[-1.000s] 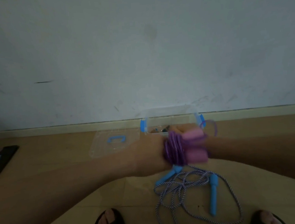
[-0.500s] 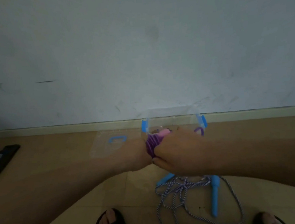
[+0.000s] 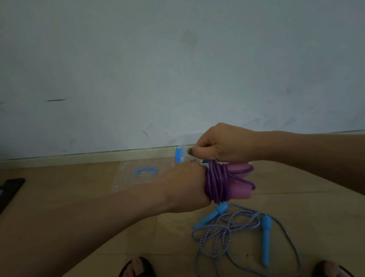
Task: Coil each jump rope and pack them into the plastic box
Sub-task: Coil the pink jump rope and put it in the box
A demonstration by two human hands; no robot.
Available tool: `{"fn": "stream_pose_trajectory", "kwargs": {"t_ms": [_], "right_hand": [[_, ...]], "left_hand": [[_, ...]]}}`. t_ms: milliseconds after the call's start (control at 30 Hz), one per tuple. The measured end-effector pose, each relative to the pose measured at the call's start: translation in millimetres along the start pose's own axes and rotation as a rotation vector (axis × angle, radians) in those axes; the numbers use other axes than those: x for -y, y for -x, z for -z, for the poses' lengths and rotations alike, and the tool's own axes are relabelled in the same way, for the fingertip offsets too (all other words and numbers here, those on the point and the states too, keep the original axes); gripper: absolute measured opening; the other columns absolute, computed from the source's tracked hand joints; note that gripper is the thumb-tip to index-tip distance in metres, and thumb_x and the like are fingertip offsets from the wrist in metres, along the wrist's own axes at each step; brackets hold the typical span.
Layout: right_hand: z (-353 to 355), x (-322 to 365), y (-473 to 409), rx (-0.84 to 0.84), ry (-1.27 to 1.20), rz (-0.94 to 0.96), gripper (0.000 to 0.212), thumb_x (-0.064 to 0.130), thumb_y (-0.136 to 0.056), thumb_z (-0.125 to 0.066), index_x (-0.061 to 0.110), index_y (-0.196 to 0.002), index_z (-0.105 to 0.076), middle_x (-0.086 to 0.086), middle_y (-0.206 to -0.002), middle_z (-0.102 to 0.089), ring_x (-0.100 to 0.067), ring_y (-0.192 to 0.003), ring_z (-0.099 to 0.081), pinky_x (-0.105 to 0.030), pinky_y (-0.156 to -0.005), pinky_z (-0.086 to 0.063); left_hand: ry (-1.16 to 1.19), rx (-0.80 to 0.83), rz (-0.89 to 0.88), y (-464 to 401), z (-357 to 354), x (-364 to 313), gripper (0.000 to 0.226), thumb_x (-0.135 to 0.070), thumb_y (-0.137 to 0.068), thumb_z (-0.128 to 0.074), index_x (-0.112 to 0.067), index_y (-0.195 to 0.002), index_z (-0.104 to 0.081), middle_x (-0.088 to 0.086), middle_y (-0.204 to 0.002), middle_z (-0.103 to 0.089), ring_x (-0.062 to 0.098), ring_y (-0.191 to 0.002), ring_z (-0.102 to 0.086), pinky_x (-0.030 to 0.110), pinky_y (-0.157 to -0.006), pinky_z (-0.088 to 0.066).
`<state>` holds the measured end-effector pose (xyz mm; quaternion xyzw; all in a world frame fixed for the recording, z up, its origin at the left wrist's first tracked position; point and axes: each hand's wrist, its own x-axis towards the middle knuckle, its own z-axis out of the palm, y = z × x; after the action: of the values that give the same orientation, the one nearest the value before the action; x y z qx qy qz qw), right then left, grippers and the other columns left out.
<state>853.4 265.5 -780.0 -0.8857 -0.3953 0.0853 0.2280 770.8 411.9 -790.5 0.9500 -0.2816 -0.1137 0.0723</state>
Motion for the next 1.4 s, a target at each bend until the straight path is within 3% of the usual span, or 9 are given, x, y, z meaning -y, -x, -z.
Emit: {"fn": "stream_pose_trajectory", "kwargs": {"t_ms": [100,267,467,567,700,800,933,1067,1400], "right_hand": [[-2.2,1.6,4.2,0.095,-0.053,-0.034,0.053,0.047,-0.095,-0.052,0.016,-0.054,-0.041,0.005,-0.047,-0.035,-0.008,-0.043,-0.032,-0.017,-0.045,-0.028],[-4.8,3.2,8.3,-0.068,0.07,0.075,0.053,0.046,-0.096,-0.052,0.017,-0.053,-0.041,0.004,-0.043,-0.038,-0.012,-0.041,-0.036,-0.022,-0.045,-0.03],[-21.8,-0.8,31.2,0.235,-0.471,-0.24,0.046,0.038,-0.099,-0.049,0.021,-0.056,-0.05,0.012,-0.046,-0.05,-0.001,-0.044,-0.045,-0.015,-0.053,-0.042],[-27.3,-5.6,40.9,0.215,-0.69,-0.277,0.032,0.011,-0.099,-0.053,0.029,-0.075,-0.065,0.019,-0.064,-0.064,0.008,-0.06,-0.058,-0.02,-0.075,-0.054],[-21.1,1.7,49.7,0.215,-1.068,-0.275,0.018,0.006,-0.094,-0.052,0.009,-0.085,-0.067,-0.003,-0.077,-0.064,-0.013,-0.07,-0.059,-0.024,-0.064,-0.048],[-13.5,5.1,51.9,0.143,-1.088,-0.291,0.02,0.01,-0.098,-0.047,0.012,-0.085,-0.063,-0.003,-0.078,-0.062,-0.014,-0.068,-0.055,-0.026,-0.06,-0.044],[0.5,10.1,54.9,0.09,-1.107,-0.342,0.025,0.011,-0.097,-0.05,0.019,-0.081,-0.067,0.003,-0.075,-0.067,-0.008,-0.064,-0.06,-0.02,-0.056,-0.048],[6.3,6.8,54.6,0.085,-1.121,-0.429,0.023,0.008,-0.099,-0.046,0.002,-0.109,-0.065,-0.001,-0.074,-0.052,-0.006,-0.055,-0.041,-0.017,-0.045,-0.036],[6.5,14.7,52.4,-0.072,-0.916,-0.525,0.026,0.008,-0.094,-0.041,-0.007,-0.097,-0.062,-0.009,-0.069,-0.038,-0.014,-0.051,-0.032,-0.025,-0.042,-0.029]], "left_hand": [[-0.045,0.066,-0.051,1.3,0.4,-6.9,0.015,-0.026,-0.084,-0.055,-0.013,-0.086,-0.063,0.003,-0.076,-0.059,0.018,-0.063,-0.054,0.034,-0.058,-0.049],[-0.081,0.211,-0.071,-1.6,8.2,-17.2,0.018,-0.028,-0.088,-0.058,-0.011,-0.086,-0.063,0.001,-0.071,-0.055,0.013,-0.058,-0.048,0.026,-0.057,-0.043],[0.208,0.226,-0.069,8.2,12.0,-16.9,0.044,-0.036,-0.075,-0.08,-0.021,-0.113,-0.062,-0.008,-0.096,-0.064,0.007,-0.079,-0.06,0.025,-0.072,-0.051],[0.506,0.183,0.011,18.4,14.2,-8.9,0.037,-0.027,-0.071,-0.087,-0.032,-0.101,-0.065,-0.02,-0.086,-0.067,-0.004,-0.075,-0.061,0.015,-0.067,-0.046],[0.751,0.105,0.096,24.9,15.6,-3.3,0.05,-0.018,-0.072,-0.085,-0.039,-0.109,-0.06,-0.023,-0.083,-0.065,-0.005,-0.071,-0.059,0.012,-0.067,-0.044],[0.816,0.093,0.156,27.1,19.9,-7.6,0.033,-0.013,-0.076,-0.082,-0.016,-0.104,-0.065,-0.008,-0.06,-0.051,0.006,-0.05,-0.041,0.017,-0.049,-0.035],[0.684,-0.002,0.144,27.5,27.8,-11.2,0.033,-0.018,-0.076,-0.082,-0.029,-0.064,-0.054,-0.014,-0.041,-0.049,-0.001,-0.039,-0.042,0.008,-0.044,-0.034],[0.733,-0.064,0.209,25.6,25.9,-5.8,0.023,-0.019,-0.076,-0.083,-0.019,-0.092,-0.065,-0.014,-0.044,-0.051,-0.002,-0.039,-0.043,0.006,-0.044,-0.032],[0.63,-0.121,0.27,19.3,15.1,1.6,0.034,-0.028,-0.074,-0.084,-0.026,-0.102,-0.065,-0.018,-0.063,-0.063,-0.011,-0.061,-0.056,0.005,-0.055,-0.041]]}}
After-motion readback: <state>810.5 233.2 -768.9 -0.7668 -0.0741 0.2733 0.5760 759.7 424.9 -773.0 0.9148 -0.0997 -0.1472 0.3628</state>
